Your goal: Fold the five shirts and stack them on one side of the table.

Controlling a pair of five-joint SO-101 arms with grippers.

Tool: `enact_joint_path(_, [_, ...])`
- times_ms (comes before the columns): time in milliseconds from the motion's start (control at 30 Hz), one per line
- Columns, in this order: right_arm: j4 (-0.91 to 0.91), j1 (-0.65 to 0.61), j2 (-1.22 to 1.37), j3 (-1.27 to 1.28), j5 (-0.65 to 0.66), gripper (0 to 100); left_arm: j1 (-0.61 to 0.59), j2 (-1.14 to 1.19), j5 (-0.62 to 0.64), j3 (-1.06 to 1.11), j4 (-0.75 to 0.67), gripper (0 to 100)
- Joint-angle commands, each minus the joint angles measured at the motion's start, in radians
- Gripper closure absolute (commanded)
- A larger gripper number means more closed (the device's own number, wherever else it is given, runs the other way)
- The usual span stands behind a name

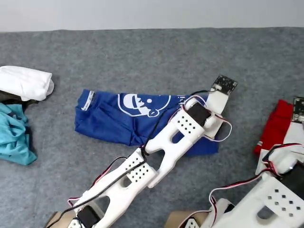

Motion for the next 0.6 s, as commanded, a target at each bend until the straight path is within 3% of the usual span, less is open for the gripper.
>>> enact_joint_path(0, [0.036, 0.005, -0.016, -0.003, -0.005, 98.4, -0.011, -0.078, 0.009, -0.147, 0.074, 100])
enact_joint_path(167, [0.036, 0.005, -0.016, -0.003, -0.005, 98.4, -0.035, -0.157, 0.009, -0.093, 0.104, 100])
enact_joint_path(567, [0.036, 0.005, -0.016, -0.003, -0.005, 98.4, -0.224, -0.189, 0.005, -0.088, 0.107, 100])
